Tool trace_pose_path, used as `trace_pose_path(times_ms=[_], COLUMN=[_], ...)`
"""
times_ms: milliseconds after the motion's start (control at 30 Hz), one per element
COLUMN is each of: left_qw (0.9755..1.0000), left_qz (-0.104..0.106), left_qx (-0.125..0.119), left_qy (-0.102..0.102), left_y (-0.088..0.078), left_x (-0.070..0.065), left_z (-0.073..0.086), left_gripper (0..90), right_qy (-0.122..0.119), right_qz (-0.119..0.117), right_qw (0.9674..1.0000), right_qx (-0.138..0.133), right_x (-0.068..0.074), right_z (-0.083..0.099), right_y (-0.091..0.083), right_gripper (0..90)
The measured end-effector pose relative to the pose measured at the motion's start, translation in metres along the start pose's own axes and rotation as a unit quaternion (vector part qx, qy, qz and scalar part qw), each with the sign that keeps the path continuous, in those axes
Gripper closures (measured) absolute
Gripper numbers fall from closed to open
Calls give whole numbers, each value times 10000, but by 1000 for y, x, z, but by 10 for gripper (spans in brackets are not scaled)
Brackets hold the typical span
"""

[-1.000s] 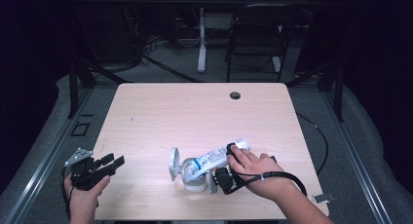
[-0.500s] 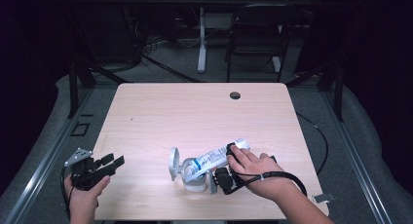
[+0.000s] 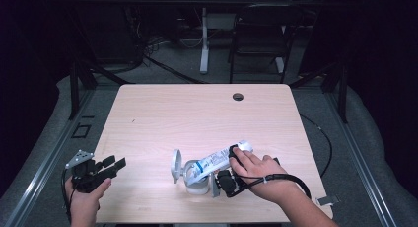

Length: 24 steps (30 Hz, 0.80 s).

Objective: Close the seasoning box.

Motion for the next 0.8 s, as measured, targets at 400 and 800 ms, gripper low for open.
trace_pose_path(times_ms=[400, 800], left_qw=[10000, 10000], left_qz=[-1, 2], left_qx=[6, -2], left_qy=[-10, -10], left_y=[0, 0], left_x=[0, 0], left_z=[0, 0], left_gripper=[497, 496], right_qy=[-53, -55], right_qz=[32, 29], right_qw=[10000, 10000], right_qx=[18, 12], right_x=[-1, 0], right_z=[-1, 0], right_y=[-1, -1], right_gripper=[471, 477])
Point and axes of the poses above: each handheld gripper's, and its own axes: y roughly forward along the jaws, z roughly out of its underside, x roughly to its left, the point moved 7 cm from there along y, roughly forward along the jaws, and after that the axes turned 10 degrees about -y, right-handed, at the moved point
